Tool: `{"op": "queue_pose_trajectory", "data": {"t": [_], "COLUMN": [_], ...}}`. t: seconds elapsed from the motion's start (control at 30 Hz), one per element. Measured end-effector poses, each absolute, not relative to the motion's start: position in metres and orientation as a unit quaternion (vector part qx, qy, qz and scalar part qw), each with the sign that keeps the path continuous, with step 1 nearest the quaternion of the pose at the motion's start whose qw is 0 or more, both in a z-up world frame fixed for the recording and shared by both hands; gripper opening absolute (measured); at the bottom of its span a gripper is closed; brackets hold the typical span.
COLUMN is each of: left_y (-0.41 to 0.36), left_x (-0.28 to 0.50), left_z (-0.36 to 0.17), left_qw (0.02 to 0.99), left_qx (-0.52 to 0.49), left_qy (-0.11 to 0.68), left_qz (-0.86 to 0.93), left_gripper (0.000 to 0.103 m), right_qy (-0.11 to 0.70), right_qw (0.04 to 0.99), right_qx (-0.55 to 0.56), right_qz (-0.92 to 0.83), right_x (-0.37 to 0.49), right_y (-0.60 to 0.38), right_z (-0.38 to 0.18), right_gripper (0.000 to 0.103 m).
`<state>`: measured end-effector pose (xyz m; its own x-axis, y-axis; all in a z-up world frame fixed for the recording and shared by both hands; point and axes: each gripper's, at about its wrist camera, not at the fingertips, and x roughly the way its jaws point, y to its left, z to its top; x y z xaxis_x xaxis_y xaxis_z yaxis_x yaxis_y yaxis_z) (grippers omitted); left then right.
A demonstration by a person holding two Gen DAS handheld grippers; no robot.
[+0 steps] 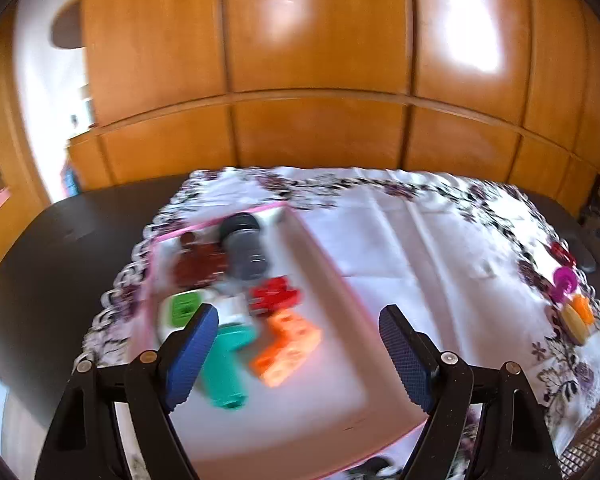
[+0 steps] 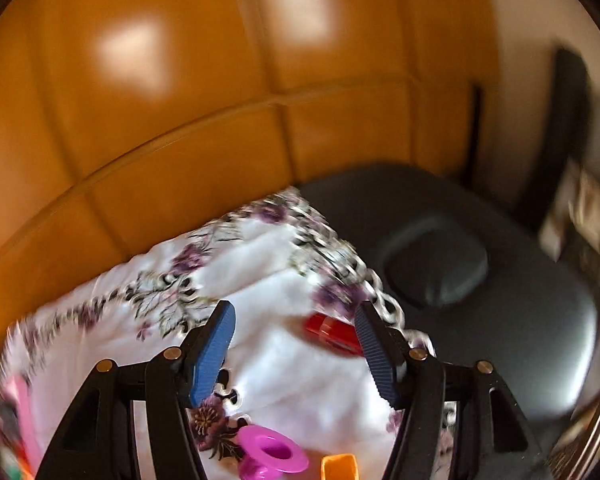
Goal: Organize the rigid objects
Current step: 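Move both grippers back toward the remaining toys, then grasp the magenta spool with the left gripper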
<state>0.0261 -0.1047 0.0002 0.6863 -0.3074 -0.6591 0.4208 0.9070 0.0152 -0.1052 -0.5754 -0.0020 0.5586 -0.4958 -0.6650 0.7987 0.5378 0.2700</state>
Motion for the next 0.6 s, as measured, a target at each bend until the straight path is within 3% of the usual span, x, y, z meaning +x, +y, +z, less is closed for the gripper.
{"op": "queue_pose_trajectory", "data": {"t": [0.4,0.6], "left_y": [-0.243,-0.313], "left_x": [0.004,-0.009], "left_z": [-0.012,-0.025], "left_qw": [0.841,0.787], "left_qx": [0.14,0.157], "left_qy": [0.367,0.386], "left_qz": [-0.372,-0.456], "left_gripper": [0.082,0.065], "right_qy": [0.239,0.228], "right_qw": [0.815,0.811], "right_qx": [0.367,0.39], "right_qz": [-0.379,-0.371], "right_x": [-0.127,-0.133], "right_y": [-0.588,-0.594], "right_z": [-0.012,-0.013], "right_gripper": [0.063,0.063]}}
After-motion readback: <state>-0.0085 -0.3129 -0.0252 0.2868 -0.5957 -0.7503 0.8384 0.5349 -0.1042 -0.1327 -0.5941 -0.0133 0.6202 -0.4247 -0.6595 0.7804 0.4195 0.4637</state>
